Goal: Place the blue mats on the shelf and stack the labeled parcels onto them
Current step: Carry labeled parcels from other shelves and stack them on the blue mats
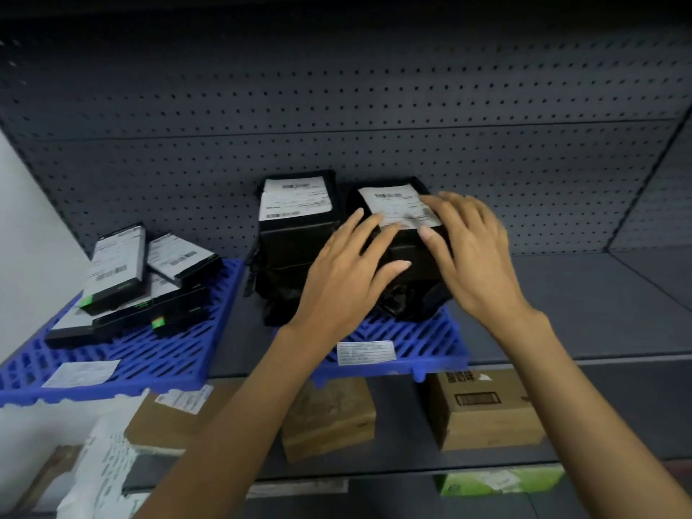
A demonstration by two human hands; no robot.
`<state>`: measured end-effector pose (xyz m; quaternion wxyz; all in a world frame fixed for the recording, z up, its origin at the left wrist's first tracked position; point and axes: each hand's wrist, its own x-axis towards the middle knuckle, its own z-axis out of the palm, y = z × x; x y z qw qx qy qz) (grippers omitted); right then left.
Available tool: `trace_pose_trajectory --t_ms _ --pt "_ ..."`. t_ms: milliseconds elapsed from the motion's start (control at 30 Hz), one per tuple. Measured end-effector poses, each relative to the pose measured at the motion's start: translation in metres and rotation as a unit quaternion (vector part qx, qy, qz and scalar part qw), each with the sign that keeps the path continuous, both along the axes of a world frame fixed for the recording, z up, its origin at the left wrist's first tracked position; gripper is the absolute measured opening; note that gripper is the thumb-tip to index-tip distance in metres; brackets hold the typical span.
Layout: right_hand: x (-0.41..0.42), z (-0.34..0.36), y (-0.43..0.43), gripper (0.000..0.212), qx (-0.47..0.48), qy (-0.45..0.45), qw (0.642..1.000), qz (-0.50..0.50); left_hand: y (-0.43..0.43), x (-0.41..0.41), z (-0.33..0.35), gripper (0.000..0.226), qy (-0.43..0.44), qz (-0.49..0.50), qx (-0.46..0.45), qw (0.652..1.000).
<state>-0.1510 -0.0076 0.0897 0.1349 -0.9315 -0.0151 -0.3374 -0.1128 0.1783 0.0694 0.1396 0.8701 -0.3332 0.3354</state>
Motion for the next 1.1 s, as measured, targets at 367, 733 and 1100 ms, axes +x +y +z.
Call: trace_pose_trajectory --t_ms 367,733,1100 --pt "0.019 -0.025 -0.042 0.048 0.117 0.086 0.982 0.124 -0.054 -0.008 -0.009 0.063 0.075 0.116 0.025 0.99" --pt "0.048 -0.018 -0.062 0.038 0.139 0.068 0.966 0.208 -0.073 -0.004 -0.014 0.047 0.17 0.088 -0.165 0.968" --pt "0.05 -0.02 -0.081 0.037 0.128 0.05 0.957 0.256 -0.093 -0.021 -0.028 0.062 0.168 0.17 -0.207 0.949"
